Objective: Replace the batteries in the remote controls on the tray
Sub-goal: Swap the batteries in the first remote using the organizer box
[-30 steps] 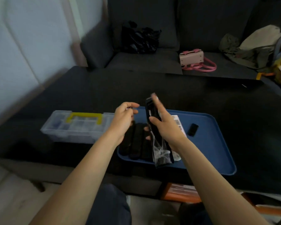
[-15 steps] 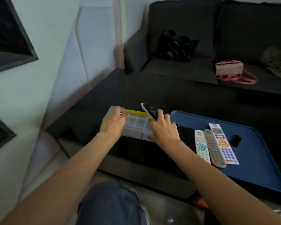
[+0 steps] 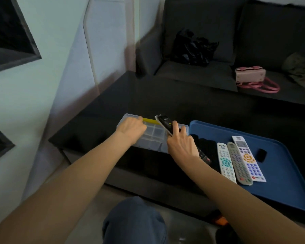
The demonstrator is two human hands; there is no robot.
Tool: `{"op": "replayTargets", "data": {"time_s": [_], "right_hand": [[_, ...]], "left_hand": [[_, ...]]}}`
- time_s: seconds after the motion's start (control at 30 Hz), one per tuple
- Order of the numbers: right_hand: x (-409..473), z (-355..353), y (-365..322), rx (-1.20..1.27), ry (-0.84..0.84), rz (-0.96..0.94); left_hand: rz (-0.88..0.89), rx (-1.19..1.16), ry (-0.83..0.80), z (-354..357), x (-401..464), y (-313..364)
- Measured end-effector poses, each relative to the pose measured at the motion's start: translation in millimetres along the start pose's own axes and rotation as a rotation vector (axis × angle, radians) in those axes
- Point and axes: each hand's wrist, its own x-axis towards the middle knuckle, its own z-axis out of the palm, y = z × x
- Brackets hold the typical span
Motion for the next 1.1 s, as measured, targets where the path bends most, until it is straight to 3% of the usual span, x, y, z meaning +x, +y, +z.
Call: {"op": "replayTargets", "data": {"time_s": [0.23,0.33,0.47,0.63,0.77,0.9,1.0,1.1], "right_hand": [[8.9,-25.8,17.4,0.021,-0.053,-0.019],[9.8,-39.1,35.4,0.192,-0.08,0.049],[1.1,-36.2,61.6,0.529,-0.022,0.27],[5.3,-8.4,79.9,0.961,-0.02,0.491],[21.3,-0.1,83.5,1.158,-0.041,0.504],[39.4,4.9,89.9,1.162,-0.027,0.478],[48.9,9.7,96.0,1.131,-0.078,0.456],[52.0,17.1,99.5,1.109,-0.12,0.421]], "left_hand": [[-0.094,-0.125,-0.029,-19.6,-4.8,-9.0],[-0.206,-0.133,-0.013,-29.1,-7.2,-1.0],[-0.374,-0.221,0.165,-39.4,-10.4,9.1],[-0.441,-0.35,0.429,-45.5,3.9,11.5],[-0.379,-0.517,0.59,-42.0,29.1,26.8],[-0.297,-0.683,0.701,-32.9,46.9,44.3],[-0.21,-0.777,0.63,-24.3,54.3,61.2],[-0.076,-1.077,0.378,-20.9,60.9,75.8]]}}
